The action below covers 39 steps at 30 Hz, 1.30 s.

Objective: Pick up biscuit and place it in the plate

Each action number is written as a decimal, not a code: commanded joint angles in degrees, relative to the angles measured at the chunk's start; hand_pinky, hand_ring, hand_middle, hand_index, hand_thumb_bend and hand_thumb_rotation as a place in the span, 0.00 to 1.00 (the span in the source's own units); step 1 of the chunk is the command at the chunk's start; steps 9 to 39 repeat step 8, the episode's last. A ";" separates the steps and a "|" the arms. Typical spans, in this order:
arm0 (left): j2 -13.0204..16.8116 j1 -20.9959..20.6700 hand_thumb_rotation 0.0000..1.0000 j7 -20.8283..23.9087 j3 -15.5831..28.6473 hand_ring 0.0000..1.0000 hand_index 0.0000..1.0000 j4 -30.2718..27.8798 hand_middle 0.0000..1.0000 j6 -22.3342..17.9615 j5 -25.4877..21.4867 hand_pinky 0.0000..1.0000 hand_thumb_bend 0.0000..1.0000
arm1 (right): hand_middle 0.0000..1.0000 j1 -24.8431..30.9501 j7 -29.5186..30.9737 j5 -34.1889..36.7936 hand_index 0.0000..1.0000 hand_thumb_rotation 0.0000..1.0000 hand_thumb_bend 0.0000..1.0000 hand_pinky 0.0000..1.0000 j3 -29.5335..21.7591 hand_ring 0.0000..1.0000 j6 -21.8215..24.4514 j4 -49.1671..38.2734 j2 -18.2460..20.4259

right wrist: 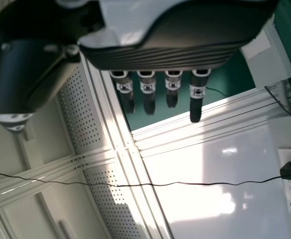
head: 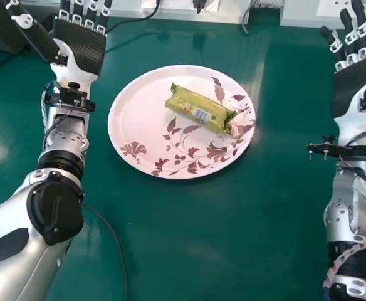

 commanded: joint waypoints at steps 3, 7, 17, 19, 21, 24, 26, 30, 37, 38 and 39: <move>-0.19 0.27 0.86 -0.51 -0.47 0.88 0.94 -0.01 0.95 -0.37 0.30 0.79 1.00 | 0.99 0.88 0.54 1.35 1.00 0.73 0.93 0.86 -0.85 0.96 0.11 -1.19 0.63; -0.02 0.19 0.87 -1.17 -0.02 0.88 0.95 0.17 0.96 1.01 -0.34 0.80 1.00 | 0.99 1.20 0.55 1.88 1.00 0.72 0.93 0.83 -1.05 0.96 0.56 -2.14 0.78; -0.06 0.20 0.86 -1.10 -0.04 0.88 0.95 0.10 0.96 1.01 -0.35 0.80 1.00 | 1.00 1.27 0.68 2.19 1.00 0.72 0.92 0.83 -1.08 0.96 0.78 -2.46 0.83; -0.06 0.20 0.86 -1.10 -0.04 0.88 0.95 0.10 0.96 1.01 -0.35 0.80 1.00 | 1.00 1.27 0.68 2.19 1.00 0.72 0.92 0.83 -1.08 0.96 0.78 -2.46 0.83; -0.06 0.20 0.86 -1.10 -0.04 0.88 0.95 0.10 0.96 1.01 -0.35 0.80 1.00 | 1.00 1.27 0.68 2.19 1.00 0.72 0.92 0.83 -1.08 0.96 0.78 -2.46 0.83; -0.06 0.20 0.86 -1.10 -0.04 0.88 0.95 0.10 0.96 1.01 -0.35 0.80 1.00 | 1.00 1.27 0.68 2.19 1.00 0.72 0.92 0.83 -1.08 0.96 0.78 -2.46 0.83; -0.06 0.20 0.86 -1.10 -0.04 0.88 0.95 0.10 0.96 1.01 -0.35 0.80 1.00 | 1.00 1.27 0.68 2.19 1.00 0.72 0.92 0.83 -1.08 0.96 0.78 -2.46 0.83; -0.06 0.20 0.86 -1.10 -0.04 0.88 0.95 0.10 0.96 1.01 -0.35 0.80 1.00 | 1.00 1.27 0.68 2.19 1.00 0.72 0.92 0.83 -1.08 0.96 0.78 -2.46 0.83; -0.06 0.20 0.86 -1.10 -0.04 0.88 0.95 0.10 0.96 1.01 -0.35 0.80 1.00 | 1.00 1.27 0.68 2.19 1.00 0.72 0.92 0.83 -1.08 0.96 0.78 -2.46 0.83; -0.06 0.20 0.86 -1.10 -0.04 0.88 0.95 0.10 0.96 1.01 -0.35 0.80 1.00 | 1.00 1.27 0.68 2.19 1.00 0.72 0.92 0.83 -1.08 0.96 0.78 -2.46 0.83; -0.06 0.20 0.86 -1.10 -0.04 0.88 0.95 0.10 0.96 1.01 -0.35 0.80 1.00 | 1.00 1.27 0.68 2.19 1.00 0.72 0.92 0.83 -1.08 0.96 0.78 -2.46 0.83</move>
